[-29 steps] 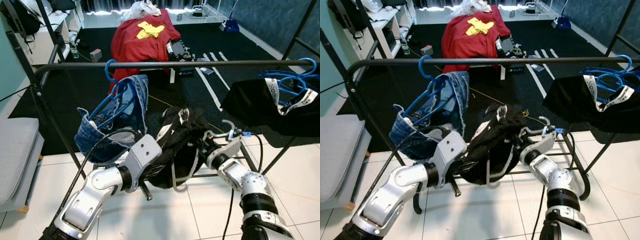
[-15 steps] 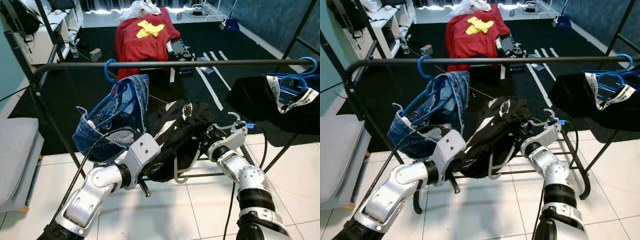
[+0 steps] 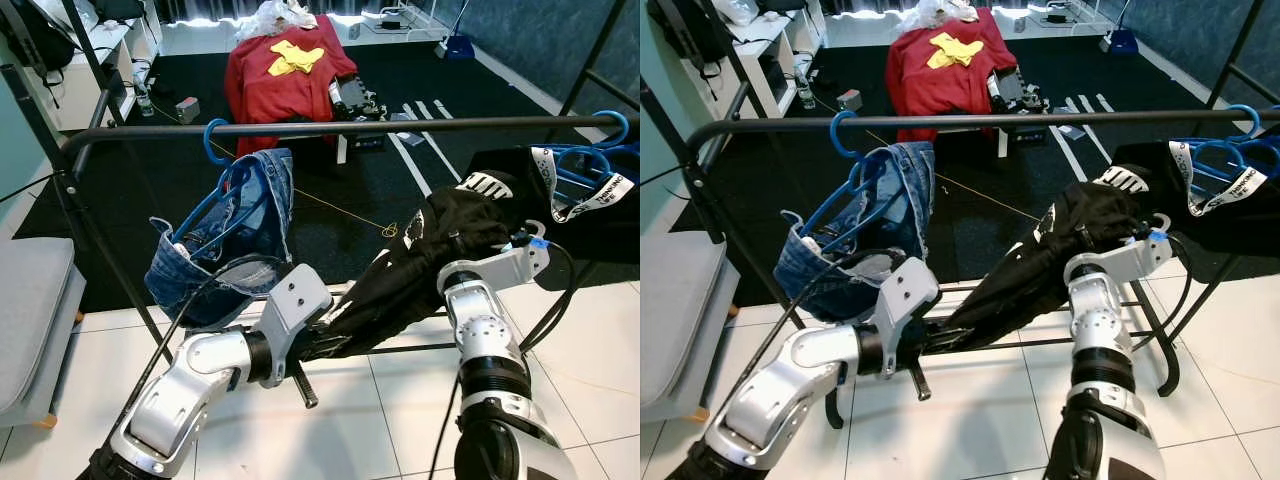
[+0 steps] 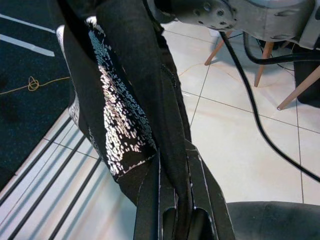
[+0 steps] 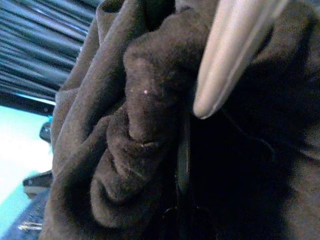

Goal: Hang hanger

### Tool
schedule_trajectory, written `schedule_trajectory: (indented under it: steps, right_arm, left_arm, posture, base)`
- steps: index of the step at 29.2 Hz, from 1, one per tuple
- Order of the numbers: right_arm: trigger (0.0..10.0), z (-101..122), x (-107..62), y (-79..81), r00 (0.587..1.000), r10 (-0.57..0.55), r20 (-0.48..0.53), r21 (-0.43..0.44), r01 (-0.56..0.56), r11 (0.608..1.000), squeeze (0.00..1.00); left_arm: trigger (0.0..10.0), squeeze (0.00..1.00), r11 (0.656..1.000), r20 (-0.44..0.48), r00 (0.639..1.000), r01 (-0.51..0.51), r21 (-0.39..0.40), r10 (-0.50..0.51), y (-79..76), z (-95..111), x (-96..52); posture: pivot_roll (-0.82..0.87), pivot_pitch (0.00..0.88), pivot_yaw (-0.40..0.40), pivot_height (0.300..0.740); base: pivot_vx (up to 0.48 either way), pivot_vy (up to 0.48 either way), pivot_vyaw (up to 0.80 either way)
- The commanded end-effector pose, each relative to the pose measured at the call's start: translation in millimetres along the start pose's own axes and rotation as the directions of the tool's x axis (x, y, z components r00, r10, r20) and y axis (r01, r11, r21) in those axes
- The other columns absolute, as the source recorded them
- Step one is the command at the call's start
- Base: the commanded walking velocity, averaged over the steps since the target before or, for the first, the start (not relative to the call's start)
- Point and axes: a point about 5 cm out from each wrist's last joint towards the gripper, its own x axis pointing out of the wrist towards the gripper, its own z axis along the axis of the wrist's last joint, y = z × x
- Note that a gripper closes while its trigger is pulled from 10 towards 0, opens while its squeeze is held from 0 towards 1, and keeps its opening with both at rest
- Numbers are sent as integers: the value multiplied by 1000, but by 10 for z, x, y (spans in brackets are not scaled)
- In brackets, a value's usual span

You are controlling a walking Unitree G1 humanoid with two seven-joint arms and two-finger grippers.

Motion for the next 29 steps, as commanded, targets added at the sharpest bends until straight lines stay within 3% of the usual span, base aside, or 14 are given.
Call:
schedule_trajectory:
  steps: [1,4,5,8,9,14,19,20,21,23,24,26,29]
  right_arm:
    - [0,150,28,101,994,2,110,53,-7,999,0]
    - [0,84,21,183,995,22,102,43,-26,999,0]
    - [0,-80,-12,295,997,72,35,-5,-72,997,0]
    - [0,-230,-53,381,993,115,-30,-58,-116,992,0]
    - [0,-375,-103,449,983,154,-99,-109,-165,980,0]
    - [0,-483,-145,483,974,176,-144,-152,-197,968,0]
    - [0,-654,-190,481,954,172,-247,-169,-217,961,0]
    - [0,-735,-220,501,939,172,-298,-150,-224,963,0]
    - [0,-735,-220,501,939,172,-298,-150,-224,963,0]
    - [0,-833,-268,525,918,180,-353,-132,-239,962,0]
    - [0,-833,-268,525,918,180,-353,-132,-239,962,0]
    - [0,-854,-282,497,920,166,-356,-128,-224,966,0]
    - [0,-816,-275,437,938,127,-322,-142,-181,973,0]
  left_arm:
    - [10000,0,998,-13,999,45,-35,-45,-81,-33,-2]
    - [10000,0,998,-1,1000,28,-49,-28,-78,-15,26]
    - [10000,0,997,17,1000,-10,-71,11,-50,15,86]
    - [10000,0,995,29,999,-40,-95,43,-25,42,138]
    - [10000,0,991,41,997,-61,-121,66,-6,78,188]
    - [10000,0,986,60,996,-60,-155,70,-7,132,229]
    - [10000,0,965,108,990,-58,-256,88,-12,258,298]
    - [10000,0,927,68,981,-150,-344,184,79,236,330]
    - [10000,0,927,68,981,-150,-344,184,79,236,330]
    - [10000,0,834,-13,951,-279,-476,310,206,172,351]
    - [10000,0,834,-13,951,-279,-476,310,206,172,351]
    - [10000,0,797,-29,943,-296,-527,331,230,173,354]
    - [10000,0,781,-43,946,-292,-552,322,220,186,354]
  posture:
    - [51,115,7,740]
    - [51,115,7,740]
    - [45,109,5,740]
    - [43,109,6,740]
    - [40,106,7,740]
    - [39,103,8,740]
    - [42,99,6,740]
    - [42,96,7,740]
    - [42,96,7,740]
    - [41,98,8,740]
    - [41,98,8,740]
    - [41,98,7,740]
    - [42,103,7,740]
  base:
    - [0,0,0]
    - [0,0,0]
    - [0,0,0]
    - [0,0,0]
    - [0,0,0]
    - [0,0,0]
    - [0,0,0]
    - [0,0,0]
    - [0,0,0]
    - [0,0,0]
    - [0,0,0]
    - [0,0,0]
    - [0,0,0]
